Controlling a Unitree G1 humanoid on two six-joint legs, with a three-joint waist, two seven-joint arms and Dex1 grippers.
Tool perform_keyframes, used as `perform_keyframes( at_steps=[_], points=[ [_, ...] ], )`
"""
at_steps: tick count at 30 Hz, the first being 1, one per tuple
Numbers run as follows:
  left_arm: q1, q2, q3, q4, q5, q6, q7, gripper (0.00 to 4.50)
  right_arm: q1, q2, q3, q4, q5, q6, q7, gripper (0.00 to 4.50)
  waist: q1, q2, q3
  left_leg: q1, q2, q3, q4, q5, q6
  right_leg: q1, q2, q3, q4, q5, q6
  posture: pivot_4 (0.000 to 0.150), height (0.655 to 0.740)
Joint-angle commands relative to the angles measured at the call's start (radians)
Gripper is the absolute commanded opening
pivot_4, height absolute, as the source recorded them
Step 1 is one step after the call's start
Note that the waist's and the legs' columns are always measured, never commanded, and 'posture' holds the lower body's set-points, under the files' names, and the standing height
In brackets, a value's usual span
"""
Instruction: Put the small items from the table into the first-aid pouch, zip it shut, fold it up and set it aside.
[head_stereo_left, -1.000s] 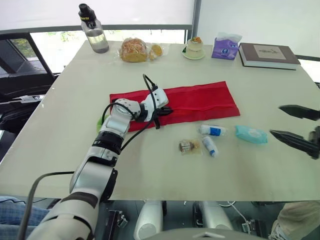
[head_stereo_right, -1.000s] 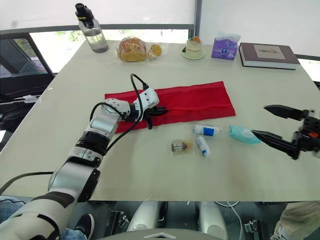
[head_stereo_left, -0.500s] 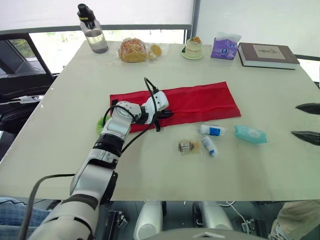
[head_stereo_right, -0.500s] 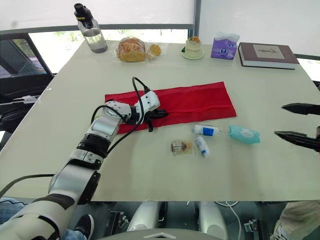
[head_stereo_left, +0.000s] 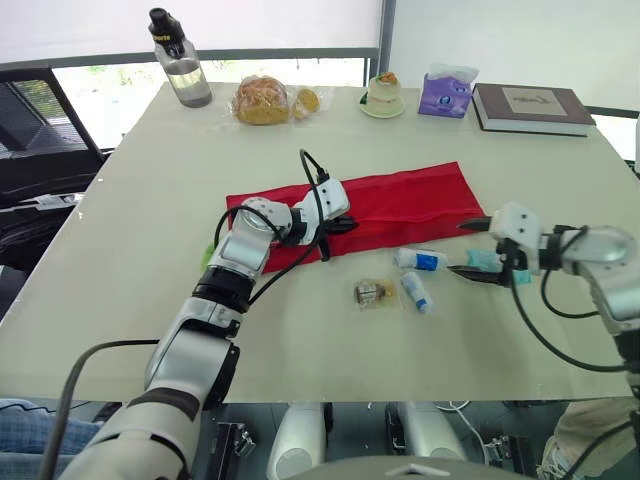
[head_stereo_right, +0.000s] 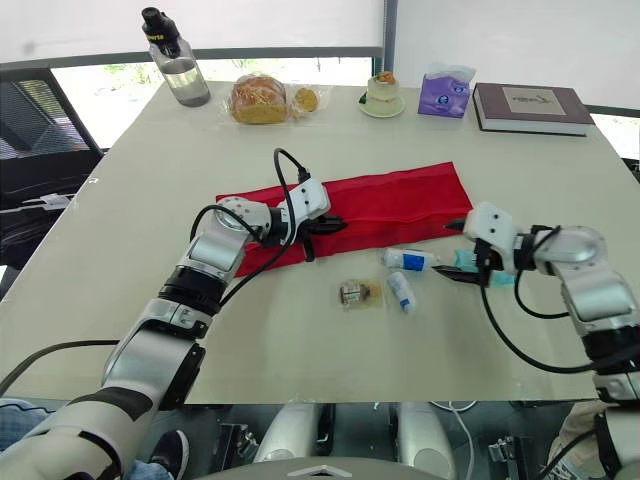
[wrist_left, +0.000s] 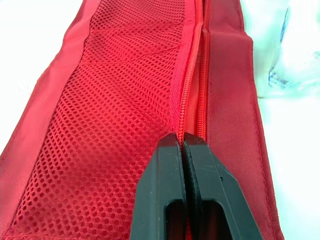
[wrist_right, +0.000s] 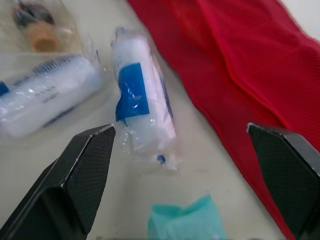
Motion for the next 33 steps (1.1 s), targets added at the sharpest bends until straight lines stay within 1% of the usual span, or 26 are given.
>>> perform_keyframes(
  at_steps=[1, 5, 6, 7, 8, 10, 12, 13, 14, 15, 17, 18, 21, 24, 28, 33],
  points=[
    [-0.009, 0.003, 0.001, -0.048, -0.007, 0.001, 0.002, 0.07, -0.049, 0.042, 0.028, 0.043, -0.034, -0.025, -0.013, 4.50, -0.003, 0.000, 0.000, 0.000, 0.000, 0.000, 0.000, 0.000, 0.000, 0.000, 0.000, 0.000, 0.000, 0.000, 0.000, 0.150, 0.7400],
    [-0.008, 0.004, -0.002, -0.052, -0.007, 0.002, -0.001, 0.07, -0.067, 0.071, 0.080, 0.041, -0.052, 0.008, 0.021, 4.50, -0.006, 0.000, 0.000, 0.000, 0.000, 0.000, 0.000, 0.000, 0.000, 0.000, 0.000, 0.001, 0.001, 0.000, 0.000, 0.150, 0.7400],
    [-0.007, 0.004, -0.003, -0.054, -0.007, 0.002, -0.001, 0.00, -0.068, 0.079, 0.085, 0.038, -0.053, 0.015, 0.019, 4.10, -0.005, 0.000, 0.000, 0.000, 0.000, 0.000, 0.000, 0.000, 0.000, 0.000, 0.000, 0.001, 0.002, 0.000, 0.000, 0.150, 0.7400],
    [-0.006, 0.005, -0.003, -0.056, -0.008, 0.002, -0.001, 0.00, -0.068, 0.086, 0.088, 0.035, -0.053, 0.018, 0.017, 3.99, -0.005, 0.000, 0.000, 0.000, 0.000, 0.000, 0.000, 0.000, 0.000, 0.000, 0.000, 0.000, 0.002, 0.000, 0.000, 0.150, 0.7400],
    [-0.005, 0.006, -0.004, -0.057, -0.008, 0.002, 0.000, 0.00, -0.067, 0.094, 0.085, 0.032, -0.047, 0.010, 0.016, 3.75, -0.005, 0.000, 0.000, 0.000, 0.000, 0.000, 0.000, 0.000, 0.000, 0.000, 0.000, 0.000, 0.002, 0.000, 0.000, 0.150, 0.7400],
    [-0.003, 0.008, -0.004, -0.059, -0.008, 0.003, -0.001, 0.00, -0.065, 0.100, 0.079, 0.022, -0.040, 0.016, 0.017, 2.90, -0.006, 0.000, 0.000, 0.001, 0.000, 0.000, 0.000, 0.000, 0.000, 0.000, 0.000, 0.001, 0.002, 0.000, 0.000, 0.150, 0.7400],
    [-0.003, 0.009, -0.005, -0.062, -0.008, 0.004, -0.002, 0.00, -0.059, 0.098, 0.072, 0.011, -0.038, 0.022, 0.018, 1.89, -0.006, 0.000, 0.000, 0.001, 0.000, 0.000, 0.000, 0.000, 0.000, 0.000, 0.000, 0.001, 0.002, 0.000, 0.000, 0.150, 0.7400],
    [-0.002, 0.009, -0.005, -0.064, -0.008, 0.006, -0.001, 0.00, -0.052, 0.092, 0.068, 0.005, -0.041, 0.019, 0.014, 1.58, -0.006, 0.000, 0.000, 0.001, 0.000, 0.000, 0.000, 0.000, 0.000, 0.000, 0.000, 0.001, 0.002, 0.000, 0.000, 0.150, 0.7400],
    [-0.002, 0.008, -0.005, -0.067, -0.008, 0.007, -0.001, 0.00, -0.046, 0.086, 0.066, -0.001, -0.047, 0.014, 0.011, 0.84, -0.006, 0.000, 0.000, 0.001, 0.000, 0.000, 0.000, 0.000, 0.000, 0.000, 0.000, 0.001, 0.002, 0.000, 0.000, 0.150, 0.7400],
    [-0.001, 0.007, -0.006, -0.070, -0.008, 0.009, 0.000, 0.00, -0.039, 0.067, 0.069, -0.016, -0.071, 0.017, -0.003, 0.76, -0.005, 0.000, 0.000, 0.001, 0.000, 0.000, 0.000, 0.000, 0.000, 0.000, 0.000, 0.001, 0.002, 0.000, 0.000, 0.150, 0.7400],
    [0.001, 0.004, -0.006, -0.076, -0.009, 0.011, 0.000, 0.00, -0.028, 0.042, 0.071, -0.052, -0.098, 0.043, -0.021, 0.09, -0.004, 0.000, 0.000, 0.000, 0.000, 0.000, 0.000, 0.000, 0.000, 0.000, 0.000, 0.001, 0.002, 0.000, 0.000, 0.150, 0.7400],
    [0.002, 0.003, -0.006, -0.080, -0.010, 0.013, 0.000, 0.00, -0.022, 0.031, 0.070, -0.083, -0.097, 0.083, -0.020, 0.03, -0.004, 0.000, 0.000, 0.000, 0.000, 0.000, 0.000, 0.000, 0.000, 0.000, 0.000, 0.001, 0.002, 0.000, 0.000, 0.150, 0.7400],
    [0.005, -0.004, -0.006, -0.095, -0.015, 0.017, 0.002, 0.00, -0.008, 0.064, 0.031, -0.232, -0.011, 0.306, -0.059, 0.03, -0.005, 0.000, 0.000, 0.000, 0.000, 0.000, 0.000, 0.000, 0.000, -0.001, 0.000, 0.001, 0.002, 0.000, 0.000, 0.150, 0.7400],
    [0.007, -0.009, -0.006, -0.106, -0.018, 0.018, 0.002, 0.00, -0.002, 0.096, 0.038, -0.358, 0.024, 0.497, -0.108, 0.03, -0.009, 0.000, 0.000, 0.001, 0.000, 0.000, 0.000, 0.000, 0.000, -0.001, 0.000, 0.001, 0.004, 0.000, 0.000, 0.150, 0.7400],
    [0.014, -0.020, 0.002, -0.136, -0.026, 0.041, 0.012, 0.00, -0.038, 0.187, 0.049, -0.406, -0.008, 0.689, -0.271, 0.03, -0.008, 0.000, 0.000, 0.001, 0.000, -0.001, 0.000, 0.000, 0.000, -0.002, 0.000, 0.001, 0.007, 0.000, -0.001, 0.150, 0.7400],
    [0.051, -0.036, -0.011, -0.219, -0.036, 0.081, 0.016, 0.00, -0.068, 0.251, 0.097, -0.416, -0.054, 0.824, -0.407, 0.03, -0.006, 0.000, 0.000, 0.000, 0.000, 0.000, 0.000, 0.000, 0.000, -0.003, -0.001, 0.001, 0.007, 0.000, -0.001, 0.150, 0.7400]
  ],
)
